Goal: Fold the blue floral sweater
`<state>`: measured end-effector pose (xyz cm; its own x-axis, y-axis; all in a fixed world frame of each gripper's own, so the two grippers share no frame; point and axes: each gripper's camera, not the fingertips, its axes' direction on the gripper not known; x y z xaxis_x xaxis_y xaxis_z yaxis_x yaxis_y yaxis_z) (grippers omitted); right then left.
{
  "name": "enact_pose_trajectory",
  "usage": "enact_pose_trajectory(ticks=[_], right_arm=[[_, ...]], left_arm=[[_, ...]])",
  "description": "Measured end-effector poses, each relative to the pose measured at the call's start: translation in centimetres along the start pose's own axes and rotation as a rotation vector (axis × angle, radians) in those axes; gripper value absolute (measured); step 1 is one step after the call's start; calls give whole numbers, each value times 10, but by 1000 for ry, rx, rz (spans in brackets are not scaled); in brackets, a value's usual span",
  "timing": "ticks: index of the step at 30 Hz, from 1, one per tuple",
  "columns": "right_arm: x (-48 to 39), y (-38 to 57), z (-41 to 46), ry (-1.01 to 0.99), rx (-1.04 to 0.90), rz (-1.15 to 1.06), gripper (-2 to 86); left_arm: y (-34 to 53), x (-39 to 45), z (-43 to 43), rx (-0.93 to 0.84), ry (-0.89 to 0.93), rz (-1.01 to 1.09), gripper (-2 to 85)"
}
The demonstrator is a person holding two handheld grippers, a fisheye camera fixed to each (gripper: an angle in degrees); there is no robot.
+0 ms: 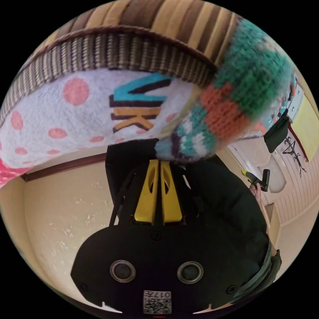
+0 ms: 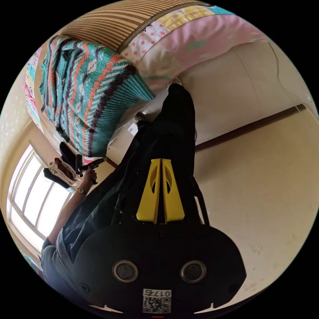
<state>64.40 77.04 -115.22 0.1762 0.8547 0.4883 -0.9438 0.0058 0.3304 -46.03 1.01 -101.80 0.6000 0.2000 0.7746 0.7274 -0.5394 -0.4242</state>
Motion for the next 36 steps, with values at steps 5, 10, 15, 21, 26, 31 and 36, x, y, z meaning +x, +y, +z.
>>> enact_pose_trajectory(ticks=[5, 10, 15, 21, 26, 31, 36], right_arm=[[-5, -28, -6, -3, 50, 32, 26], [-35, -80, -2, 89, 78, -100, 100], [-55, -125, 13, 177, 51, -217, 130], [-69, -161, 28, 218, 33, -309, 122], [-67, -163, 36, 226, -2, -379, 116], [-65, -159, 47, 264, -44, -494, 130], [-50, -165, 50, 329, -34, -440, 53]], left_arm=[[34, 13, -7, -146, 240, 199, -10], [82, 21, -37, -114, 327, 288, -9], [116, 4, -74, 129, 186, 81, 8], [120, 6, -81, 233, 12, -61, 156], [101, 22, -72, 174, -141, 21, 187], [84, 28, -74, 140, -114, 95, 182], [79, 23, -93, 59, -81, 87, 46]])
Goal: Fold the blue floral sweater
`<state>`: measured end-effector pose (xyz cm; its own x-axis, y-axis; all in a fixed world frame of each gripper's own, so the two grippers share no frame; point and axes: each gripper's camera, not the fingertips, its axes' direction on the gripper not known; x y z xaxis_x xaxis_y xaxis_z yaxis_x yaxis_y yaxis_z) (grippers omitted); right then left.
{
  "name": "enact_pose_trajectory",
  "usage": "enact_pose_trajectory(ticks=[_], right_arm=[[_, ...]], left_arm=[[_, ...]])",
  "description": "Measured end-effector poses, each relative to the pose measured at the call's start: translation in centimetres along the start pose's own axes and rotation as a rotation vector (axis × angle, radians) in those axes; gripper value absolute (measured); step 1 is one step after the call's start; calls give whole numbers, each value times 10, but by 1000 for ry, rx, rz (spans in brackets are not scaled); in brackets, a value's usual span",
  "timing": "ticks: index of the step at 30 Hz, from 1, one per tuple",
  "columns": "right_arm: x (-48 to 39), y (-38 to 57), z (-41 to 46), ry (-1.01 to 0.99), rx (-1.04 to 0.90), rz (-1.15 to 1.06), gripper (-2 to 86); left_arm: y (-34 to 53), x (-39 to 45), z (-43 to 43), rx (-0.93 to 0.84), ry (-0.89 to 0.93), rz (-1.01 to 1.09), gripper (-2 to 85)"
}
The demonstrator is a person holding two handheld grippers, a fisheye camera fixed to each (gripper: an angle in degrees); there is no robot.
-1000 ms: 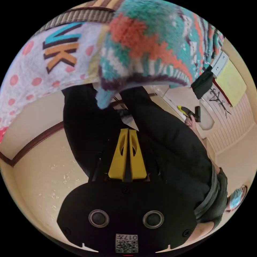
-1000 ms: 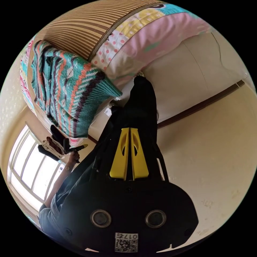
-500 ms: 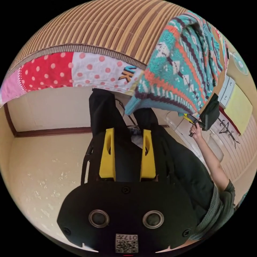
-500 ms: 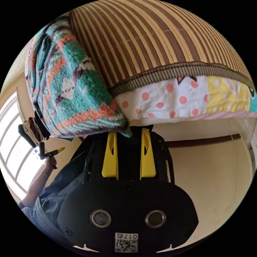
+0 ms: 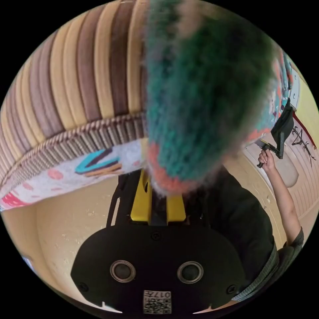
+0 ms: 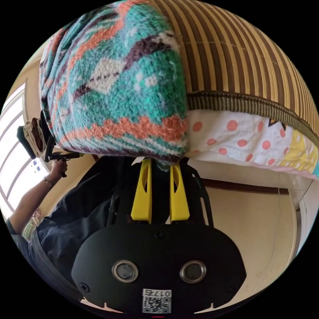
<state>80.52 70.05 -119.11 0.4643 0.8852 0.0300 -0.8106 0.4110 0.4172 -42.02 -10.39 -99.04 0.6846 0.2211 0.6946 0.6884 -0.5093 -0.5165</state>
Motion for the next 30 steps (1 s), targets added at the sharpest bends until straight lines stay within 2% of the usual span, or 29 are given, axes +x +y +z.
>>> enact_pose_trajectory(ticks=[4, 6, 7, 8, 9, 11, 13, 16, 18, 21, 24, 27, 30], right_arm=[[11, 21, -6, -46, -2, -50, 38], [15, 39, -14, -67, 16, -88, 35], [20, 53, -20, -104, 29, -108, 33], [23, 60, -23, -137, 36, -116, 32], [30, 76, -31, -240, 59, -130, 30], [39, 101, -48, -456, 130, -164, 28], [48, 136, -80, -741, 338, -212, 26], [52, 172, -122, -922, 649, -194, 25], [49, 186, -142, -990, 787, -202, 25], [42, 207, -162, -1092, 945, -217, 24], [38, 236, -161, -1259, 1059, -142, 22], [31, 267, -155, -1396, 1132, -135, 22], [34, 284, -160, -1424, 1149, -104, 22]], left_arm=[[22, -2, -14, -115, 131, 130, 35], [51, -5, -29, -192, 353, 262, 39], [58, -6, -35, -198, 424, 287, 39], [75, -9, -52, -188, 573, 336, 40], [93, -10, -73, -150, 713, 394, 40], [117, -10, -109, -56, 865, 481, 40], [136, -6, -145, 47, 963, 554, 40], [158, 7, -202, 247, 1120, 684, 40], [173, 17, -242, 412, 1256, 792, 40], [192, 32, -271, 485, 1351, 905, 40], [213, 48, -279, 439, 1450, 940, 40], [240, 66, -288, 411, 1458, 980, 40], [242, 67, -290, 413, 1446, 857, 40]])
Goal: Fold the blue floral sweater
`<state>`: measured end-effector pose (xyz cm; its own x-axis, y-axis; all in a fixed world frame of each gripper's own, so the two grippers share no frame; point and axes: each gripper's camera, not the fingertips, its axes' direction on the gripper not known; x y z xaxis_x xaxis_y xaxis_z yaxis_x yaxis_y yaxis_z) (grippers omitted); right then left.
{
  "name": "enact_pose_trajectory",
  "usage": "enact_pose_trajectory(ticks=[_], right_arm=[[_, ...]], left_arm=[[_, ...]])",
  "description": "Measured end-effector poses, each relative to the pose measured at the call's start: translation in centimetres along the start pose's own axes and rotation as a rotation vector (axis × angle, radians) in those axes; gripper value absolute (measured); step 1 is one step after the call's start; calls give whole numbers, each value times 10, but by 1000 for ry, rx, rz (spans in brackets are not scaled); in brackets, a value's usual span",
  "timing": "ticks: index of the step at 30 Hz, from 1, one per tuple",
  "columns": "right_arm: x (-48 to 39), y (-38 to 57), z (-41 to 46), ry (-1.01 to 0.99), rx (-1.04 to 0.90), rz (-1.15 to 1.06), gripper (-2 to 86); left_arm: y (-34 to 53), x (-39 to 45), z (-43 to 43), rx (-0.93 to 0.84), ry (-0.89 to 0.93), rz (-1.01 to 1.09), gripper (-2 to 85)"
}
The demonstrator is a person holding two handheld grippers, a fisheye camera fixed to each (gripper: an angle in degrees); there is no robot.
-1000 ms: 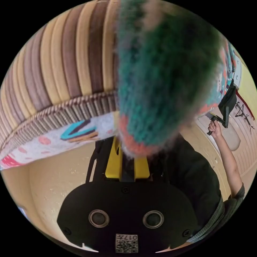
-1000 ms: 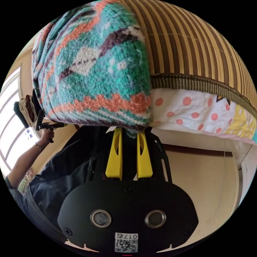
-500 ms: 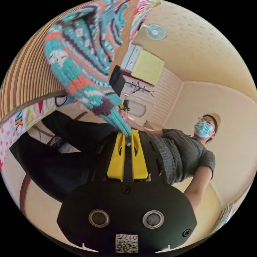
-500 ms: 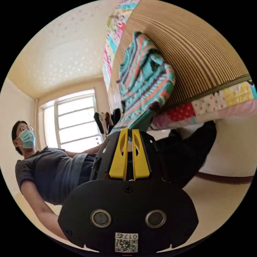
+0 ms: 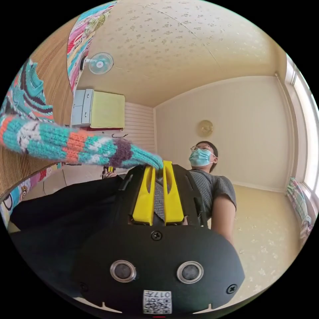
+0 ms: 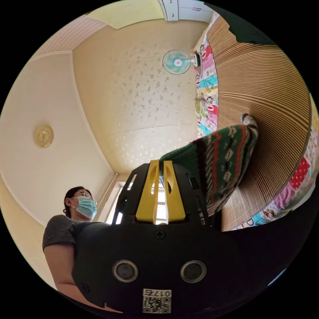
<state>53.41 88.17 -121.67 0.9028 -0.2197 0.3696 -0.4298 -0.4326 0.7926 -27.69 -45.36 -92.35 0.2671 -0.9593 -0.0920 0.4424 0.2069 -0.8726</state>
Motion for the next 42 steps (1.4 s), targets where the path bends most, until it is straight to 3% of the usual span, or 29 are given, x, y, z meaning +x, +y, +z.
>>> enact_pose_trajectory(ticks=[2, 4, 8, 11, 14, 20, 24, 26, 28, 33, 35, 42], right_arm=[[1, -9, -2, 82, 24, 45, 21], [32, -31, 0, 183, 83, 230, 21], [108, -59, 16, 207, 215, 583, 21], [119, -109, 65, 392, 134, 553, 21], [118, -149, 118, 479, 110, 499, 22], [135, -198, 179, 718, 129, 482, 25], [155, -208, 198, 755, 52, 425, 27], [160, -209, 197, 749, 20, 398, 28], [160, -204, 191, 711, -34, 328, 30], [140, -189, 156, 552, -29, 202, 35], [136, -183, 139, 499, -8, 205, 31], [130, -151, 139, 605, -160, 238, 14]], left_arm=[[-5, -14, -10, 81, -67, -83, 41], [-12, -41, -26, 205, -116, -199, 41], [-29, -109, -60, 651, -74, -439, 41], [-73, -118, -60, 780, -178, -445, 41], [-135, -116, -46, 767, -282, -361, 41], [-191, -159, -24, 863, -424, -441, 53], [-171, -184, -24, 1018, -274, -243, 80], [-159, -186, -25, 999, -206, -139, 78], [-144, -179, -24, 917, -302, -96, 78], [-65, -171, -4, 720, -1065, -376, 151], [-39, -186, 5, 711, -1172, -441, 167], [4, -282, 23, 705, -994, -522, 182]])
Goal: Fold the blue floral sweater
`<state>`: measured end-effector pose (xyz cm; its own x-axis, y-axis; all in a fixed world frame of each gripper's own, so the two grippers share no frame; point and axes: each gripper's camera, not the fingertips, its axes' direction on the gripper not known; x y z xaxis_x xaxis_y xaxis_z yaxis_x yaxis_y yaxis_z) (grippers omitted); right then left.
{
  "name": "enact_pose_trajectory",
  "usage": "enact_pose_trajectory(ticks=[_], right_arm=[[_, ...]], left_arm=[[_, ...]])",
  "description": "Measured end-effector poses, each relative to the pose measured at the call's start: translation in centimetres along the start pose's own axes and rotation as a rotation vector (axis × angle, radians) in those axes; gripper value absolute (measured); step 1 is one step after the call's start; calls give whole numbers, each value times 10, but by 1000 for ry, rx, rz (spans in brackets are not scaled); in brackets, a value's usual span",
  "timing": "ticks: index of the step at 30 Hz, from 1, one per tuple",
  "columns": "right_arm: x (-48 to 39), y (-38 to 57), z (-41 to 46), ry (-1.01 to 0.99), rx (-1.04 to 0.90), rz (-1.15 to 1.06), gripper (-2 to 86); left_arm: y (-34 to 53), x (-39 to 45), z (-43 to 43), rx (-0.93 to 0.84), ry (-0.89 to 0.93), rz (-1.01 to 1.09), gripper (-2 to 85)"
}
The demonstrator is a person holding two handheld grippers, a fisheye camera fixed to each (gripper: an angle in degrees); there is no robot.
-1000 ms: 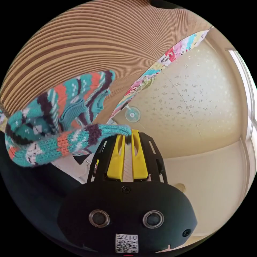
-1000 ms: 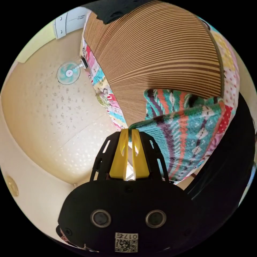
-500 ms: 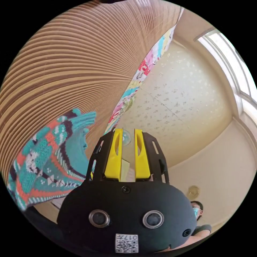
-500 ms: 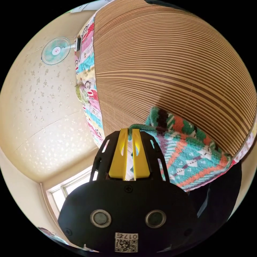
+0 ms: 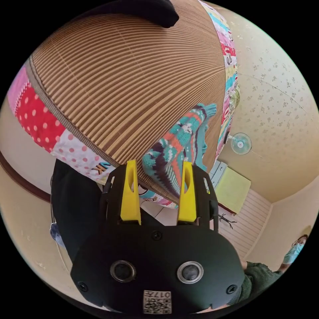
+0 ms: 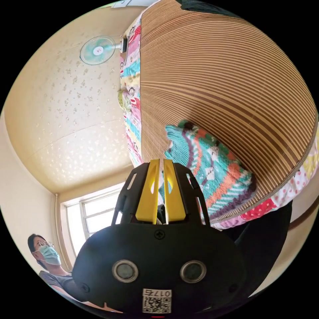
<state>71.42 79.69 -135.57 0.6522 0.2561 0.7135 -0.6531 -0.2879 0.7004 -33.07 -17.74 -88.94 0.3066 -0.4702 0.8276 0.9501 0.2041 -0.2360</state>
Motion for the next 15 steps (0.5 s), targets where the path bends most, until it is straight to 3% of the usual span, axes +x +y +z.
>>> enact_pose_trajectory(ticks=[4, 7, 10, 15], right_arm=[[-13, 2, 30, 122, -93, -54, 7], [-10, -8, 34, 102, -60, -5, 5], [2, -20, 27, 116, -10, 119, 4], [20, -38, 24, 360, -111, 165, 3]], left_arm=[[7, -20, 20, 51, 47, -172, 151], [12, -24, 21, 45, 106, -144, 100], [22, 3, 18, -11, 210, 84, 80], [77, 109, 53, -223, 125, 570, 77]])
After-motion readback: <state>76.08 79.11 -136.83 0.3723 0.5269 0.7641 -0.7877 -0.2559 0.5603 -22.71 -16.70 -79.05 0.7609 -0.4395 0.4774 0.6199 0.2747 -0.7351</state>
